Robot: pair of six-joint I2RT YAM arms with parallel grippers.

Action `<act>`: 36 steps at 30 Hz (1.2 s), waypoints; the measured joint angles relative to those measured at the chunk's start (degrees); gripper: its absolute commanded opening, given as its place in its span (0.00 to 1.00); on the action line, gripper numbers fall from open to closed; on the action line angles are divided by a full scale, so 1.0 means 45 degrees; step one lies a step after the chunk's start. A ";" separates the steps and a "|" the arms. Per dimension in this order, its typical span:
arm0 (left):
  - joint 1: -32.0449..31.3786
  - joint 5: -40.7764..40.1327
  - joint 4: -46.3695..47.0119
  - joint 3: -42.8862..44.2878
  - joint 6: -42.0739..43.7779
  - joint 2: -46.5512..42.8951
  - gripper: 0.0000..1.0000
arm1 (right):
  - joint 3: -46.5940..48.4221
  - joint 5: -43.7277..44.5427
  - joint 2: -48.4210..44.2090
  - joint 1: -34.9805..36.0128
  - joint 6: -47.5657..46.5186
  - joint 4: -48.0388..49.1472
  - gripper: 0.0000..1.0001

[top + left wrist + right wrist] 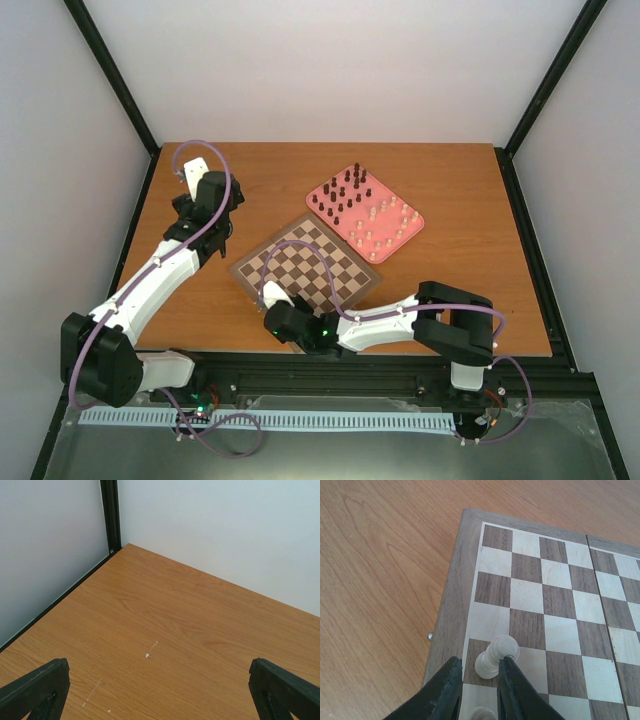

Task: Set up the chess pieces on the board
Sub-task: Place the chess piece on the chessboard.

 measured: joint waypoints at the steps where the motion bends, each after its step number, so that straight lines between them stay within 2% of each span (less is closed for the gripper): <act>1: 0.0000 0.0000 0.0000 0.0000 0.0000 0.0000 1.00 | 0.0000 0.0005 -0.0005 -0.0005 0.0005 0.0000 0.22; 18: 0.0000 0.0000 0.0000 0.0000 0.0005 0.0000 1.00 | -0.0432 0.0486 -0.1588 0.0000 -0.0219 -0.0010 0.23; 25: 0.0000 0.0005 0.0000 0.0000 0.0005 0.0000 1.00 | -0.0699 0.1127 -0.2472 -0.0005 0.0136 -0.0797 0.23; 36: 0.0000 0.0000 0.0000 0.0000 0.0005 0.0000 1.00 | -0.1593 0.0073 -0.2555 -0.0005 0.0923 -0.2074 0.24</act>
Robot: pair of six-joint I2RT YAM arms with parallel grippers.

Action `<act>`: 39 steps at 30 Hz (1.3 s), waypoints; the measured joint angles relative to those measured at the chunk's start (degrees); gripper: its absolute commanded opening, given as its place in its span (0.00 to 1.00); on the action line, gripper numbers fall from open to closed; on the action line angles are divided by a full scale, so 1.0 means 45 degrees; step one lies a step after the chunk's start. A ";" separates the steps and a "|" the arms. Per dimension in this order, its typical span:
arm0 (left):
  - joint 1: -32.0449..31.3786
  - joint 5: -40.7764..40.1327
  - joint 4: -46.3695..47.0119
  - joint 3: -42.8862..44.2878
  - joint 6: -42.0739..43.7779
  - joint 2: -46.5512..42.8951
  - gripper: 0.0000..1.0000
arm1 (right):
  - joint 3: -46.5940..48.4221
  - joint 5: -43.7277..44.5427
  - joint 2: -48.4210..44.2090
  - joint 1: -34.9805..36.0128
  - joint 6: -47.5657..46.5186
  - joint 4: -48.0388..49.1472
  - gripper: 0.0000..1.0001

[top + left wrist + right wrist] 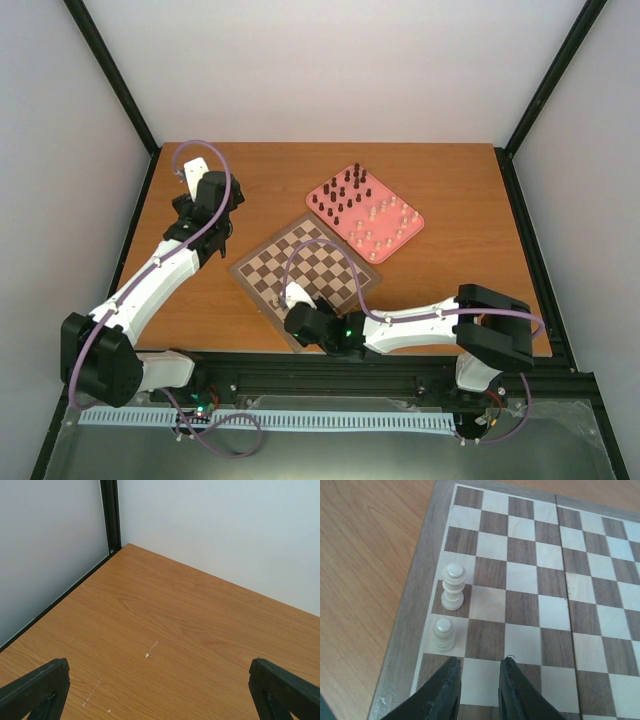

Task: Set up the chess pieces on the board
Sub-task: Place the chess piece on the chessboard.

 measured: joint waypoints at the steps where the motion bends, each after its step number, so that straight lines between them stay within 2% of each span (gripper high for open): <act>1: 0.0000 0.0000 0.0000 0.0000 -0.0005 0.0000 1.00 | -0.0010 -0.0155 0.0005 0.0000 0.0029 -0.0034 0.23; 13: 0.0000 -0.0005 0.0000 0.0000 -0.0005 0.0000 1.00 | 0.0432 -0.0942 0.1370 0.0000 0.0049 -0.0199 0.23; 39: 0.0000 -0.0019 0.0000 0.0000 0.0000 0.0107 1.00 | 0.0544 -0.1375 0.1831 -0.0364 0.0039 0.0257 0.23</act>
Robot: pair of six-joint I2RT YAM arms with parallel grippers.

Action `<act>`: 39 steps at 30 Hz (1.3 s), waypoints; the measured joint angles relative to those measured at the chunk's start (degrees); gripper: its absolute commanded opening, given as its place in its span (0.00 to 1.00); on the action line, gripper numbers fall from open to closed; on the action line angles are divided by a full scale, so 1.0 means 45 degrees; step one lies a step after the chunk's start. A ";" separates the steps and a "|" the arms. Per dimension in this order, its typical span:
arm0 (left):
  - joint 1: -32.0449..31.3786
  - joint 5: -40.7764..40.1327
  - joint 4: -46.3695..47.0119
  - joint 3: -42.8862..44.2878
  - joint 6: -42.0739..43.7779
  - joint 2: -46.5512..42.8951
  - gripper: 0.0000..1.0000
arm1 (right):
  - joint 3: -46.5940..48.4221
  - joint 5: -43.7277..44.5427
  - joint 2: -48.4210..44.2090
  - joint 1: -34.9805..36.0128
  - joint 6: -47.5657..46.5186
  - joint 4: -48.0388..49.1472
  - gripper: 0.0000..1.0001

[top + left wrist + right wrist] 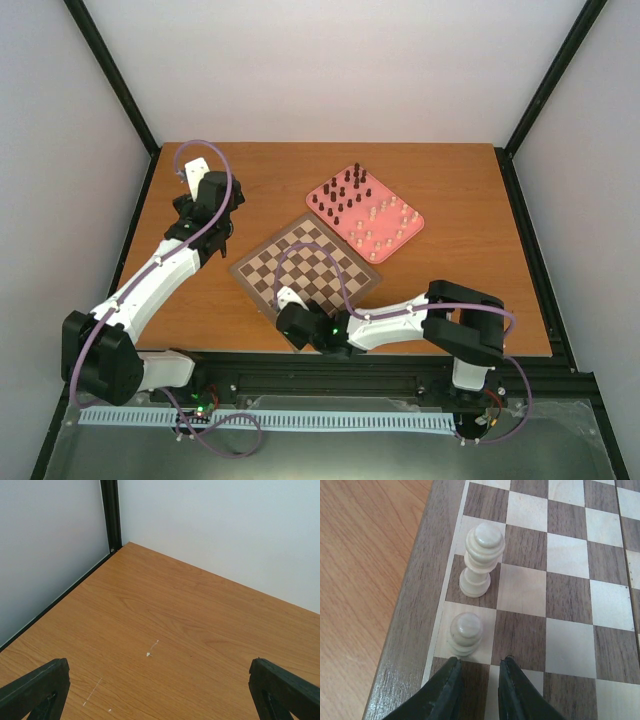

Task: Set up the chess pieces on the board
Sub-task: Place the chess piece on the chessboard.

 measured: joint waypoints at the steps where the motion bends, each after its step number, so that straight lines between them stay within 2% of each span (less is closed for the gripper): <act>1: 0.0000 0.0000 0.0000 0.0000 0.0000 -0.0005 1.00 | 0.0005 0.0000 0.0015 -0.0015 0.0000 0.0039 0.23; 27: 0.0000 -0.0005 0.0000 0.0000 0.0000 0.0039 1.00 | 0.0384 -0.0063 0.0408 -0.0199 0.0000 0.0228 0.23; 34: 0.0000 -0.0005 0.0000 0.0000 0.0000 0.0117 1.00 | -0.0432 -0.0165 -0.0748 -0.0214 0.0005 -0.0466 0.24; 39: 0.0000 0.0000 0.0000 0.0000 0.0000 0.0117 1.00 | -0.0597 0.0597 -0.1685 -0.0253 0.0034 -0.1103 0.24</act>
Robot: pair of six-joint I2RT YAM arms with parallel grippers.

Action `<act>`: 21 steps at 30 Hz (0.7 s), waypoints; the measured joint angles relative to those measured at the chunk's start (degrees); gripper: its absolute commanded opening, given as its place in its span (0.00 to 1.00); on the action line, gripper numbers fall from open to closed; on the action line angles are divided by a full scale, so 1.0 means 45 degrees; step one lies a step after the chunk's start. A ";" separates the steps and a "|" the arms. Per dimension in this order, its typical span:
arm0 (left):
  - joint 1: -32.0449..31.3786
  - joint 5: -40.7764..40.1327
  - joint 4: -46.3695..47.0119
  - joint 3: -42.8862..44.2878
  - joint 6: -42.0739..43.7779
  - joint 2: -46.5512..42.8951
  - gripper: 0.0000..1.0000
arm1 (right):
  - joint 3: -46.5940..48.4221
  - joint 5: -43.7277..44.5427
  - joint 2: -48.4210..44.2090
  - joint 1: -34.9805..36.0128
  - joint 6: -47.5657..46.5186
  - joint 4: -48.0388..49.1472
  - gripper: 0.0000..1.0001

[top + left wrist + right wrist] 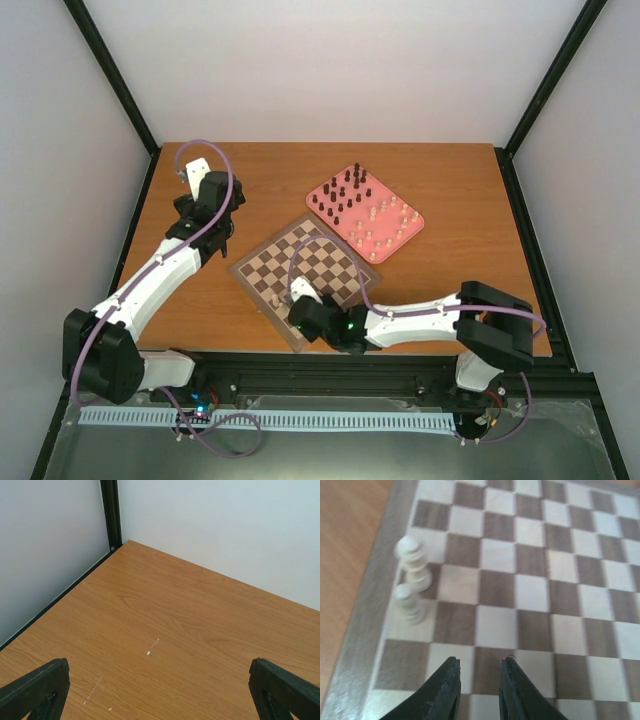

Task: Set up the chess pieces on the board
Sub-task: Place the chess piece on the chessboard, then pick up the chess piece from the storage box.

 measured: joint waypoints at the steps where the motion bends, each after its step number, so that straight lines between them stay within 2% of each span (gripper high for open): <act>1: 0.0000 0.0000 0.0000 0.0000 0.0000 0.0000 1.00 | 0.0000 0.0204 -0.0180 -0.0078 0.0000 -0.0117 0.24; 5: 0.0000 0.0019 0.0000 0.0000 0.0000 0.0005 1.00 | 0.0015 0.0821 -0.0816 -0.1093 0.0015 -0.0321 0.26; 11: 0.0000 0.0107 0.0000 0.0000 0.0000 0.0000 1.00 | 0.0345 0.1146 -0.1870 -0.4201 0.0151 -0.0631 0.27; 12: 0.0000 0.0107 -0.0005 0.0000 0.0000 0.0005 1.00 | 0.0529 0.1209 -0.1923 -0.4736 0.0141 -0.0709 0.34; 16: 0.0000 0.0097 -0.0010 0.0000 0.0000 0.0000 1.00 | 0.1224 0.1277 -0.1943 -0.6834 0.0092 -0.0986 0.52; 21: 0.0000 0.0112 -0.0010 0.0000 0.0000 0.0000 1.00 | 0.1987 0.1447 -0.1661 -0.9151 -0.0102 -0.1229 0.62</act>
